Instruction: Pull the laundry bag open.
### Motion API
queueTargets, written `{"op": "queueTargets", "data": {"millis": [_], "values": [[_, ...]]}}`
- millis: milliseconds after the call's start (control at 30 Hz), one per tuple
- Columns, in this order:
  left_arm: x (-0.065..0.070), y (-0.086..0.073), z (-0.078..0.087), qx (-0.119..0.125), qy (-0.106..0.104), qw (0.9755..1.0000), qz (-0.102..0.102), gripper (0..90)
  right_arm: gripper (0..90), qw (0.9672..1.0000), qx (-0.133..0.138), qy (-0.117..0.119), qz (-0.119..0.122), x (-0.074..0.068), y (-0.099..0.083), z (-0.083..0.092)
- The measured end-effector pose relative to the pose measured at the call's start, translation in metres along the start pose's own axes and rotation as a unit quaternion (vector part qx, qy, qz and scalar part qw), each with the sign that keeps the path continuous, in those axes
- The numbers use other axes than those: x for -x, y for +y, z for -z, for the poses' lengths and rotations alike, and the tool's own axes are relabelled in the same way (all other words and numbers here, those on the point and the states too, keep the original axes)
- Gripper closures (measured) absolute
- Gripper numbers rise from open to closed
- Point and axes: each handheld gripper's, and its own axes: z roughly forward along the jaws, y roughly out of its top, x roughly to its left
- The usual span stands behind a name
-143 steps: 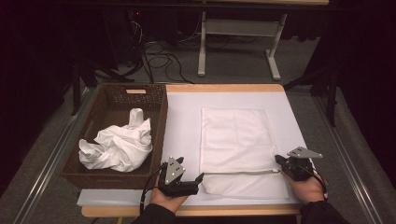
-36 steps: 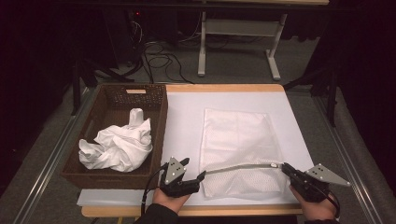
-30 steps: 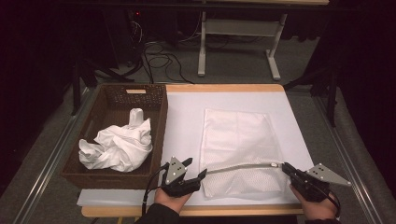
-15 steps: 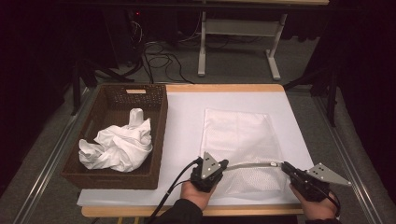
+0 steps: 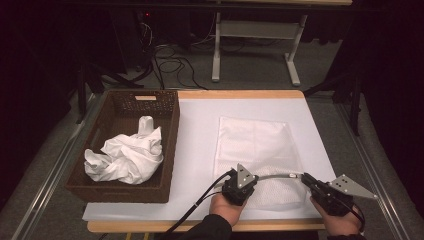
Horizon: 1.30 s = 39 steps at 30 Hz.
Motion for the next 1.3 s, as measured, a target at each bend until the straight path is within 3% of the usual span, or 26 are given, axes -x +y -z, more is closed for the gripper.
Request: {"op": "queueTargets", "data": {"millis": [33,67,133,333,367,533,833,1300], "values": [[0.0,0.0,0.0,0.0,0.0,1.0,0.0,89.4,87.0,1.0,0.0,0.0,0.0,0.0,0.0,0.0],[0.0,-0.003,-0.007,-0.024,0.005,0.9997,0.002,89.5,87.0,1.0,0.0,0.0,-0.001,0.0,0.0,0.0],[0.0,-0.005,-0.011,-0.034,0.007,0.9994,0.001,89.1,87.0,1.0,-0.002,0.002,-0.002,-0.001,0.0,0.0],[0.001,0.0,-0.002,0.004,-0.004,1.0,0.005,81.5,87.0,1.0,0.001,0.004,-0.002,-0.001,0.001,0.001],[0.003,0.004,0.003,0.024,-0.01,0.9997,0.002,79.4,87.0,1.0,0.004,0.005,-0.001,-0.001,0.001,0.001],[0.011,0.012,0.004,0.048,-0.033,0.9983,-0.004,72.4,87.0,1.0,0.006,0.008,0.002,-0.002,0.002,0.002],[0.025,0.024,-0.006,0.057,-0.06,0.9965,-0.009,70.3,87.0,0.9999,0.008,0.012,0.009,-0.006,0.003,0.002],[0.039,0.037,-0.024,0.052,-0.079,0.9954,-0.019,71.7,87.0,0.9997,0.01,0.018,0.017,-0.009,0.004,0.001]]}}
